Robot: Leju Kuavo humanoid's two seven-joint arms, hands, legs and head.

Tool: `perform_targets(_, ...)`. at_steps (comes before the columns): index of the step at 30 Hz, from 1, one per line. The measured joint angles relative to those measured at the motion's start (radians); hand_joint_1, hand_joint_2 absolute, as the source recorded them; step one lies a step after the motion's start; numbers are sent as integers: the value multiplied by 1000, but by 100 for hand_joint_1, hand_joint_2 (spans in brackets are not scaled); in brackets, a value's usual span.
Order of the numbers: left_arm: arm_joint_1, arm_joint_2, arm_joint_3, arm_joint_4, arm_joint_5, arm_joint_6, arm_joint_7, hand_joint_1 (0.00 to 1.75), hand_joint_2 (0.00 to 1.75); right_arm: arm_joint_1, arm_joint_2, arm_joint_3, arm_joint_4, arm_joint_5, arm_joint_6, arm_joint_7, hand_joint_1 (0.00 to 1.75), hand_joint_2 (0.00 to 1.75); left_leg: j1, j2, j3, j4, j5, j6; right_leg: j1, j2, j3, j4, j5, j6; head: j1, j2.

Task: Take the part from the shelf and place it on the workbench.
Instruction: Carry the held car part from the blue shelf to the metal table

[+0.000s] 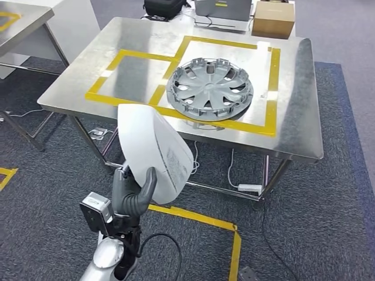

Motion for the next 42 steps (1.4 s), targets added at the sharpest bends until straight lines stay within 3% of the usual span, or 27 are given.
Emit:
perform_targets(1,1,1,0,0,0,0,0,175,175,2,0,-1,0,0,0,0,0,0,1,3,-27,34,-11,-2,0,-5,8,0,-8,0,0,0)
perform_targets(2,2,2,0,0,0,0,0,175,175,3,0,-1,0,-1,0,0,0,0,2,4,-39,36,-1,-2,0,-9,18,0,-15,1,0,0)
perform_targets(3,2,3,0,0,0,0,0,175,175,5,0,-2,0,-1,0,0,0,0,3,4,-34,3,30,-1,0,-12,29,0,-23,2,0,0)
perform_targets(5,2,4,0,0,0,0,0,175,175,4,0,-4,0,-1,0,3,0,0,0,5,5,-119,114,8,1,-15,52,0,-41,7,1,0)
perform_targets(6,2,4,0,0,-1,0,0,175,175,2,0,-5,1,-1,1,5,0,0,-2,6,21,-173,130,13,2,-16,60,-1,-49,11,0,0)
perform_targets(8,2,4,0,0,-1,0,0,175,175,0,0,-8,1,-1,4,8,0,0,-7,6,37,-219,134,21,4,-18,66,-1,-58,24,1,0)
perform_targets(11,2,1,0,0,-2,0,0,175,175,-1,0,-14,1,0,9,8,0,0,-1,2,61,-238,137,36,5,-21,70,20,-57,44,2,0)
perform_targets(13,-1,-2,0,0,-2,-1,0,175,175,-5,0,-16,1,1,12,7,0,0,4,3,77,-244,132,44,5,-21,23,97,-72,51,8,0)
perform_targets(15,-2,-3,0,0,-2,-1,0,175,175,-7,0,-18,1,2,16,8,0,0,5,3,84,-244,121,49,4,-22,-65,222,-118,57,12,0)
perform_targets(17,-1,-3,0,0,-2,-1,0,175,175,-3,0,-21,1,4,20,8,0,0,5,0,97,-244,107,50,4,-22,-130,275,-151,59,13,0)
perform_targets(18,-1,-3,0,0,-2,-1,0,175,175,-1,0,-22,1,4,22,9,0,0,5,-2,108,-244,99,48,4,-22,-138,253,-135,58,13,0)
perform_targets(20,-2,-4,-1,0,-2,-2,0,175,175,0,0,-23,1,6,26,9,0,0,4,-3,130,-244,81,44,6,-22,-117,132,-36,50,14,0)
perform_targets(22,-3,-4,-2,1,-2,-2,0,175,175,-2,0,-23,1,7,29,11,0,0,2,-4,145,-244,64,34,10,-23,-90,34,30,38,14,0)
perform_targets(25,-6,-6,-3,2,-2,-3,1,175,175,-2,0,-23,1,9,34,12,0,0,0,-4,158,-237,57,16,13,-23,-69,10,36,17,15,0)
perform_targets(27,-9,-6,-3,2,-2,-3,0,175,175,-2,0,-24,1,10,36,11,0,0,1,-1,148,-198,55,6,8,-23,-51,5,37,7,13,0)
perform_targets(29,-12,-6,-3,2,-2,-3,0,175,175,-4,0,-24,1,11,35,11,0,0,4,2,90,-94,27,-4,5,-23,-36,3,28,0,9,0)
perform_targets(31,-13,-4,-3,2,-2,-3,0,175,175,-4,-1,-26,1,11,35,11,0,0,7,3,15,13,-28,-10,6,-23,-24,3,15,-3,7,0)
perform_targets(32,-12,-3,-3,3,-2,-3,0,175,175,-3,-1,-27,1,11,36,11,0,0,8,3,-7,31,-43,-11,6,-23,-15,3,7,-3,7,0)
perform_targets(33,-12,-2,-3,3,-2,-3,0,175,175,-2,-1,-27,1,11,36,11,0,0,7,4,-15,17,-36,-10,6,-22,-4,3,-1,-2,7,0)
perform_targets(34,-12,-1,-3,3,-2,-3,0,175,175,-1,0,-27,1,11,36,11,0,0,7,4,-8,-27,-4,-7,6,-22,8,3,-10,-1,7,0)
perform_targets(36,-12,0,-3,3,-2,-3,0,175,175,-2,0,-28,1,12,36,11,0,0,2,6,20,-147,90,4,8,-22,29,4,-28,5,8,0)
perform_targets(37,-12,0,-3,3,-2,-3,0,175,175,-4,0,-28,2,12,36,11,0,0,-1,7,29,-190,117,11,8,-21,35,3,-36,10,9,0)
perform_targets(38,-11,1,-3,4,-3,-3,0,175,175,-5,1,-28,2,13,35,13,0,0,-5,8,33,-216,133,18,8,-21,37,0,-42,17,10,0)
perform_targets(42,-13,0,-3,3,-8,-4,0,175,175,-8,1,-29,2,17,31,24,0,0,0,6,65,-249,137,43,8,-23,44,22,-44,48,14,0)
